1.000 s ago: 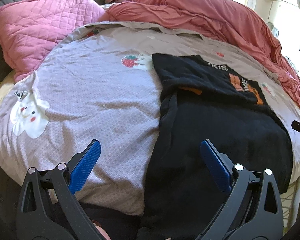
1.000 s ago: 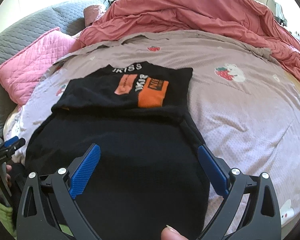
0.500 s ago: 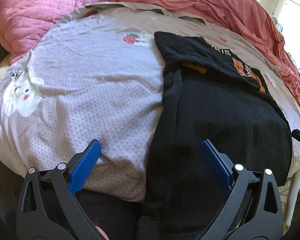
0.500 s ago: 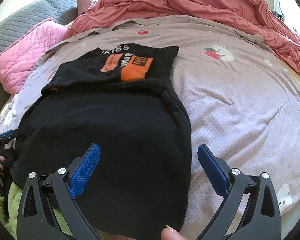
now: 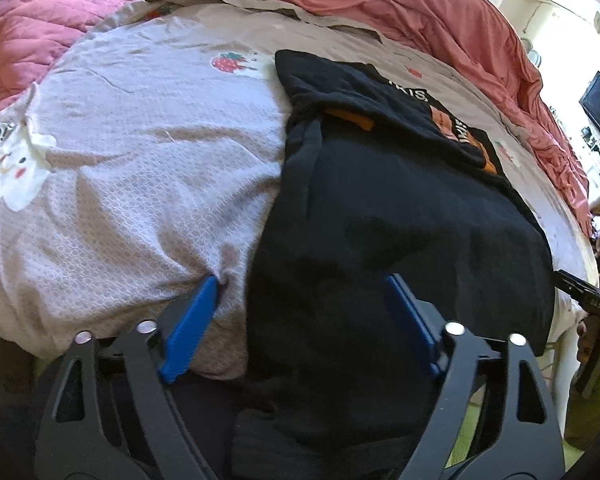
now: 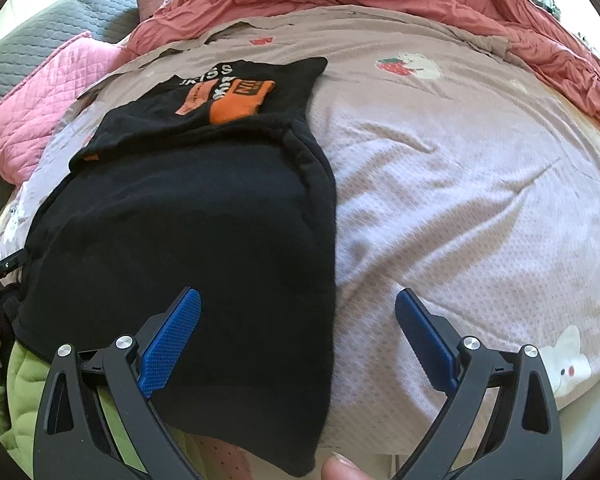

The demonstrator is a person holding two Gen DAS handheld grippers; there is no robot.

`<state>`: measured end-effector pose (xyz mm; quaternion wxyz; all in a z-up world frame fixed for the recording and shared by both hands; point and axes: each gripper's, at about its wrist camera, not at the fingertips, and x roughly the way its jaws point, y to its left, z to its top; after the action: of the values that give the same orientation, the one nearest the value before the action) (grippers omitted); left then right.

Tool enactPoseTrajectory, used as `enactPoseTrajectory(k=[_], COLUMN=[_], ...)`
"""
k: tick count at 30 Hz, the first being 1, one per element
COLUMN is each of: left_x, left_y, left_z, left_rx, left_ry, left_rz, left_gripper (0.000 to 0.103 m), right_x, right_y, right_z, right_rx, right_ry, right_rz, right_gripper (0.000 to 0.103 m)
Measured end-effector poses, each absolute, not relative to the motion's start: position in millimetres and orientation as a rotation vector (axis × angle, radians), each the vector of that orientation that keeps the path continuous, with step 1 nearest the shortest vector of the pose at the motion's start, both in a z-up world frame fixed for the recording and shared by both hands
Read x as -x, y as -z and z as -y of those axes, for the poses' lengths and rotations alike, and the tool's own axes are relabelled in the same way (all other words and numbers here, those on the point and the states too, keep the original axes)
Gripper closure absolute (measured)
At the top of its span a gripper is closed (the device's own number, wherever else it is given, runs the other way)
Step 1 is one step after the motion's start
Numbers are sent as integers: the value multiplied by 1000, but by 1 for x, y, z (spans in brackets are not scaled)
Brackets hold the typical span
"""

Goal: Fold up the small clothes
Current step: 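Close the right tool on the hem while the left tool closes on it too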

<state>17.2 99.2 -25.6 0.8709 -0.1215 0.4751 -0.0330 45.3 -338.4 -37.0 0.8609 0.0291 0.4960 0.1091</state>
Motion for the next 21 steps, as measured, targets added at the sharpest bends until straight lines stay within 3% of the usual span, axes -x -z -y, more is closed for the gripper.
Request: enactPoseTrajectory(k=[6, 8, 9, 10, 14, 21], left_x=[-14, -13, -13, -13, -14, -11], left_y=[26, 25, 25, 25, 26, 26], left_z=[-101, -103, -104, -104, -105, -106], left_rx=[267, 271, 273, 277, 277, 274], left_ry=[73, 71, 70, 72, 72, 76], left_rz=[-986, -985, -984, -985, -990, -995], left_gripper=[50, 56, 56, 56, 57, 57], right_x=[-32, -25, -22, -20, -12, -12], right_y=[45, 45, 45, 45, 42, 50], right_z=[343, 341, 340, 339, 341, 344], right_rx=[-92, -76, -77, -82, -71, -119], right_ry=[-272, -288, -304, -322, -339, -389], right_rz=[-1063, -1060, -1062, -1066, -1051, -1063], right_gripper=[8, 32, 36, 51, 74, 74])
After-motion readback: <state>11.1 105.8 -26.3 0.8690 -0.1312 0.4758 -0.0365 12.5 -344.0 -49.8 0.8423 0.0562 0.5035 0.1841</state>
